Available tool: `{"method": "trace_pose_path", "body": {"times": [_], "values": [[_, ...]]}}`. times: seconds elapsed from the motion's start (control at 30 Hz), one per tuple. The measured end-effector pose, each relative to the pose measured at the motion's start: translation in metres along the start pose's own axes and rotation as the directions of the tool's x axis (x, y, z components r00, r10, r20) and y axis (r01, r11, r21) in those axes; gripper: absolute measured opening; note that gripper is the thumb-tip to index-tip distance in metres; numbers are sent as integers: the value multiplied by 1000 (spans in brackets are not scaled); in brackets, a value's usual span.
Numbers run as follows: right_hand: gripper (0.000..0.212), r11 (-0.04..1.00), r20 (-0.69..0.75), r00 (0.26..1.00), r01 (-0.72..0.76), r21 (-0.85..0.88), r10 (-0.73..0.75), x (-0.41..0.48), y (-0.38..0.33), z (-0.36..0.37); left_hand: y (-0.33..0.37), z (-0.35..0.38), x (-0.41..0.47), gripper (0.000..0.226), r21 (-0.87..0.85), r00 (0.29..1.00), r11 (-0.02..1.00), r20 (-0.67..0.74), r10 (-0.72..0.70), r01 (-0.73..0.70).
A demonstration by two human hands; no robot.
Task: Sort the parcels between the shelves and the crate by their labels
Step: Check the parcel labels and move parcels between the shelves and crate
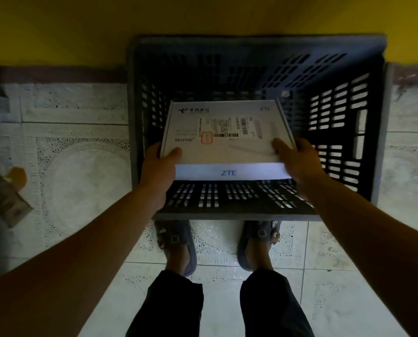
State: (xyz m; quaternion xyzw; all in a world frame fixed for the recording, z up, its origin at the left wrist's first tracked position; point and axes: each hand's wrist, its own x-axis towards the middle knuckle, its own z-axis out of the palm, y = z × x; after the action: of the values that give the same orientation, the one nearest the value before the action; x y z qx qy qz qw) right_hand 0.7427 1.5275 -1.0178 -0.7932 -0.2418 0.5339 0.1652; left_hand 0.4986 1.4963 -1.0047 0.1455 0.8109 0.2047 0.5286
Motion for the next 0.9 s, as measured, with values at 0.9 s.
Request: {"method": "trace_pose_path", "body": {"times": [0.9], "values": [[51,982,-25,997,-79,-171,76,125,44,77,-37,69,120,77,745,996,662,86,29,-84]]}}
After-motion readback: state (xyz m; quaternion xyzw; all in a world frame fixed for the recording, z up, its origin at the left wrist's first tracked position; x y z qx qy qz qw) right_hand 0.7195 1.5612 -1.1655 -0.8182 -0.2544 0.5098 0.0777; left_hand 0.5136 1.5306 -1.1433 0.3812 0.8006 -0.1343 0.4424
